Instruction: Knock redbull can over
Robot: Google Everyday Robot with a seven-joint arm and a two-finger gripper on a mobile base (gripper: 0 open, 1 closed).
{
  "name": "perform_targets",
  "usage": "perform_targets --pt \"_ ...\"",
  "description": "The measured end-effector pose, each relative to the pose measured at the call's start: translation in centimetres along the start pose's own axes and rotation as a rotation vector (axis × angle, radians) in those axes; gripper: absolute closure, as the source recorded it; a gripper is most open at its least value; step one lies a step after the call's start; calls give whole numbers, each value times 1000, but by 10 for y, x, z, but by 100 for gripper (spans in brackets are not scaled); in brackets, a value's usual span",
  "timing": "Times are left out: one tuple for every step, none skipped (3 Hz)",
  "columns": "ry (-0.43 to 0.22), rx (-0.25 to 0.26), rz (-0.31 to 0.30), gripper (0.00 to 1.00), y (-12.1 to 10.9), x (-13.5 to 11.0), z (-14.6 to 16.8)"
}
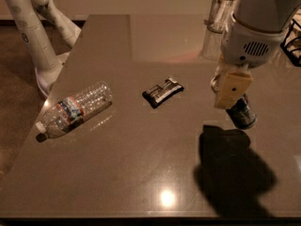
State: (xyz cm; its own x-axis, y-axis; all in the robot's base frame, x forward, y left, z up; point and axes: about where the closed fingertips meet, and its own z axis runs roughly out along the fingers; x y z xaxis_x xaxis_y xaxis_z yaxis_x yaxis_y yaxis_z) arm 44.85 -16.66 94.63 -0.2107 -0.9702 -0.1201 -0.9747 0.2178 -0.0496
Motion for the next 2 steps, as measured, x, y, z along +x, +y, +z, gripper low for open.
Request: perform_targets --pt "66 -9 9 81 -9 9 19" --pt "112 -26 -7 58 -8 9 37"
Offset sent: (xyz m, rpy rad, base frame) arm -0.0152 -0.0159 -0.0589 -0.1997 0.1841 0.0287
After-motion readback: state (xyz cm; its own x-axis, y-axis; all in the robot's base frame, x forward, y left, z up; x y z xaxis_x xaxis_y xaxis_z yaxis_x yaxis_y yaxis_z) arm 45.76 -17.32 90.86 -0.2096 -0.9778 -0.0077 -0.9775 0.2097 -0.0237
